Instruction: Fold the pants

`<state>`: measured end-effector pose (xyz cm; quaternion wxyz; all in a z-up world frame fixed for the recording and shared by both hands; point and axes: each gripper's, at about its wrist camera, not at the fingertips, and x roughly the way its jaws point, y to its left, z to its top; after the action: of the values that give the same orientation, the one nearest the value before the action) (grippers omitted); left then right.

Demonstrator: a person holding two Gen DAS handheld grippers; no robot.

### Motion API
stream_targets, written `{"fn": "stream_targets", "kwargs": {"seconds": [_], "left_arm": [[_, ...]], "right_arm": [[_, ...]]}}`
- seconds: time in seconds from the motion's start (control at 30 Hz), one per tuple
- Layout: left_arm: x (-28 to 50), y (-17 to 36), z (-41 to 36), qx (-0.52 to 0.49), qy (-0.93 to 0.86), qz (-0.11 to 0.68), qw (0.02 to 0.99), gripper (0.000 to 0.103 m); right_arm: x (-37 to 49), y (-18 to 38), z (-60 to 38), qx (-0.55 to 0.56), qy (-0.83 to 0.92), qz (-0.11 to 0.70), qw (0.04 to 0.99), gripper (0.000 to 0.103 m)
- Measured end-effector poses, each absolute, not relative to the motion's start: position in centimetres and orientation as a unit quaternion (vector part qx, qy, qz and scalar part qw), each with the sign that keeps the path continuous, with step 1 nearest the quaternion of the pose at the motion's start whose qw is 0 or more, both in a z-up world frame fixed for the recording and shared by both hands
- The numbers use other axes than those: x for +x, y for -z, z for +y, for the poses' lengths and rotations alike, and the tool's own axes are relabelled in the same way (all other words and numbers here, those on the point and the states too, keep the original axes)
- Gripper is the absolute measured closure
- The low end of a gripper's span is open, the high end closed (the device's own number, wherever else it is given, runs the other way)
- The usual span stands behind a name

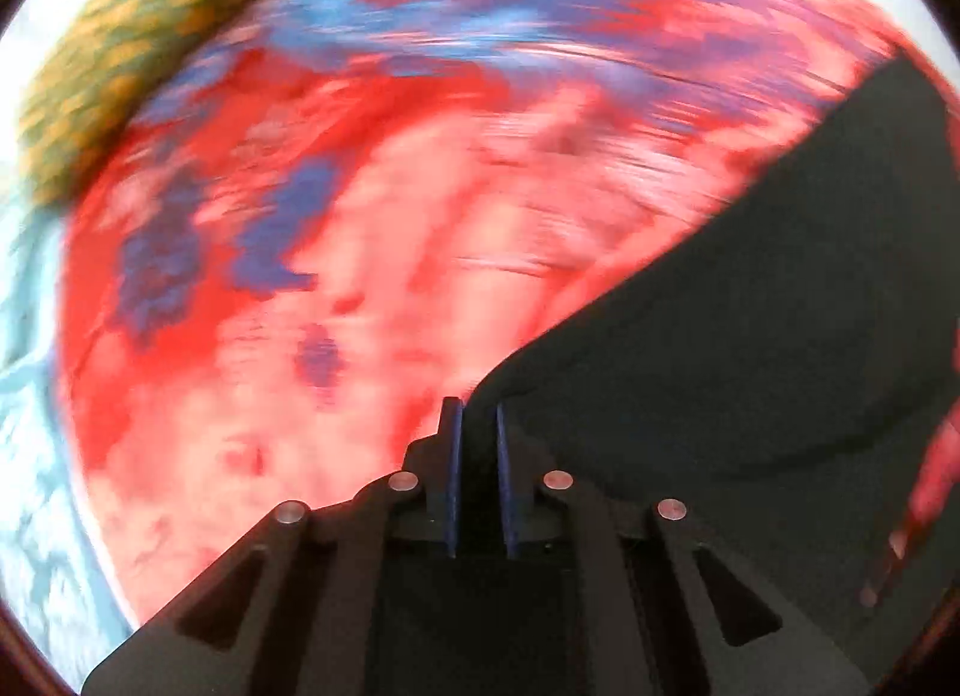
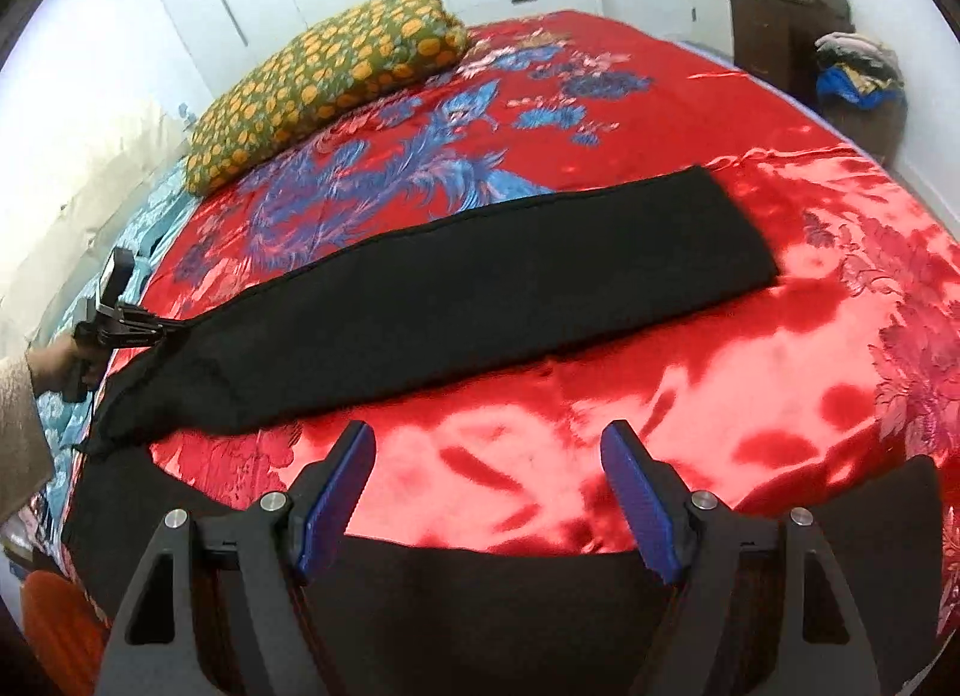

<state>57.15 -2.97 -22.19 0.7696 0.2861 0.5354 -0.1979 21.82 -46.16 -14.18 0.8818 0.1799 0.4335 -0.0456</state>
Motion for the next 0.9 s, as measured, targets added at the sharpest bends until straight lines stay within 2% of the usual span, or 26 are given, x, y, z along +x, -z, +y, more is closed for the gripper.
{"fn": "stream_targets", "kwargs": {"seconds": [0.07, 0.13, 0.17, 0.2, 0.27, 0.3, 0.37, 0.47, 0.57, 0.63, 0.77, 0.9], "left_arm": [[58.6, 22.4, -1.8, 0.258, 0.163, 0.540, 0.784, 0.094], [58.9, 22.4, -1.1, 0.230, 0.155, 0.547, 0.790, 0.085], [58.6, 22.0, -0.9, 0.233, 0.146, 0.544, 0.793, 0.075], [58.2, 21.7, -0.5, 0.236, 0.139, 0.540, 0.796, 0.058], [55.7, 20.0, 0.5, 0.225, 0.136, 0.520, 0.813, 0.036], [54.6, 18.9, 1.1, 0.215, 0.137, 0.511, 0.821, 0.032], [51.7, 17.2, 2.3, 0.202, 0.139, 0.505, 0.828, 0.029], [46.2, 16.0, 3.5, 0.204, 0.155, 0.502, 0.826, 0.019], [40.3, 16.7, 3.2, 0.216, 0.175, 0.502, 0.819, 0.017], [37.2, 17.9, 2.7, 0.216, 0.172, 0.505, 0.818, 0.017], [32.7, 18.8, 1.6, 0.137, 0.164, 0.527, 0.823, 0.017], [30.0, 18.1, 1.0, 0.090, 0.174, 0.533, 0.823, 0.017]], "right_arm": [[21.8, 14.1, -46.5, 0.187, 0.053, 0.429, 0.882, 0.026], [21.6, 14.1, -46.8, 0.189, 0.056, 0.429, 0.882, 0.026], [21.5, 14.1, -46.9, 0.185, 0.059, 0.429, 0.882, 0.026], [21.3, 14.1, -47.2, 0.183, 0.063, 0.431, 0.882, 0.026], [20.9, 14.1, -48.4, 0.192, 0.073, 0.434, 0.877, 0.026], [20.4, 14.0, -49.8, 0.207, 0.082, 0.433, 0.873, 0.025], [19.3, 13.5, -52.7, 0.225, 0.106, 0.428, 0.869, 0.025], [16.6, 12.1, -60.2, 0.243, 0.187, 0.413, 0.858, 0.022], [15.6, 11.7, -65.6, 0.239, 0.218, 0.447, 0.834, 0.021], [16.9, 11.8, -66.2, 0.219, 0.193, 0.476, 0.829, 0.021], [23.6, 14.9, -64.6, 0.324, 0.065, 0.484, 0.810, 0.021], [31.4, 20.2, -64.1, 0.329, 0.084, 0.516, 0.786, 0.022]]}}
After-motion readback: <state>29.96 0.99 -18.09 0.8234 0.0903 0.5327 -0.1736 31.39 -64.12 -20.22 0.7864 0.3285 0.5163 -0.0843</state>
